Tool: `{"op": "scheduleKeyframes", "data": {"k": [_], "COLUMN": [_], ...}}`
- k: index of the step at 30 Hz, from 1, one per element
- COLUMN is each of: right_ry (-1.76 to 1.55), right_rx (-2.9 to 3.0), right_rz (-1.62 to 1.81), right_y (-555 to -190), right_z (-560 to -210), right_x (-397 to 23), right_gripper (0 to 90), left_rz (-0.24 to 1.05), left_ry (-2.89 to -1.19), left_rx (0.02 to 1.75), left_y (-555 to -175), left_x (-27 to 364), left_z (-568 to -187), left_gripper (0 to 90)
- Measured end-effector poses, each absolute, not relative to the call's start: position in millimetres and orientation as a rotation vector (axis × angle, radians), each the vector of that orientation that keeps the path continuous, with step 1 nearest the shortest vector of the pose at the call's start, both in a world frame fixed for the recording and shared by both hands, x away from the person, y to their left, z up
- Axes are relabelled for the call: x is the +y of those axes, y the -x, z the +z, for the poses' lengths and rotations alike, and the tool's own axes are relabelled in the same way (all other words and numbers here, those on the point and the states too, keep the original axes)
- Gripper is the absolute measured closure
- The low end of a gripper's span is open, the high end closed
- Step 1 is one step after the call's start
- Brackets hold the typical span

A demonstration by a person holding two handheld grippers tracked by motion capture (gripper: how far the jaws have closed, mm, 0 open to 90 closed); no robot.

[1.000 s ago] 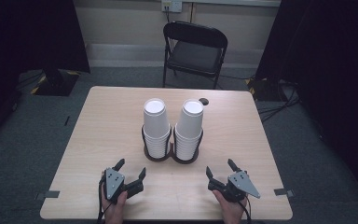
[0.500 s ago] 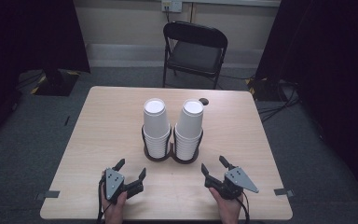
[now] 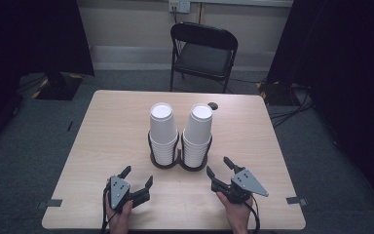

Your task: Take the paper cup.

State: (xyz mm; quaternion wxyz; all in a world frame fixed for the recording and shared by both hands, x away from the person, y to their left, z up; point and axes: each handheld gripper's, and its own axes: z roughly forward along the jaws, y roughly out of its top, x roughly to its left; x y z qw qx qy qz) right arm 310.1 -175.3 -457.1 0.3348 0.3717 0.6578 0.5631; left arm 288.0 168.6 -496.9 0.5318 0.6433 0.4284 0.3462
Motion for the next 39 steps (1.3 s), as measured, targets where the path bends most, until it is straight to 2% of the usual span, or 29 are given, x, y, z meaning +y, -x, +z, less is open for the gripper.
{"op": "scheduleKeyframes", "data": {"k": [9, 23, 39], "right_ry": [-0.991, -1.002, -0.98], "right_rx": [1.74, 1.708, 1.722], "right_rz": [1.495, 1.54, 1.577], "right_y": [-319, -337, -359], "right_z": [-440, -403, -365], "right_x": [-174, -171, -164], "right_gripper": [32.5, 13.7, 13.8], "left_rz": [0.829, 0.828, 0.83], "left_ry": [-1.534, -1.529, -1.529], "left_rx": [1.023, 1.019, 1.019], "left_y": [-288, -287, -287], "left_x": [168, 169, 169], "left_z": [-497, -497, -497], "left_gripper": [16.0, 16.0, 16.0]}}
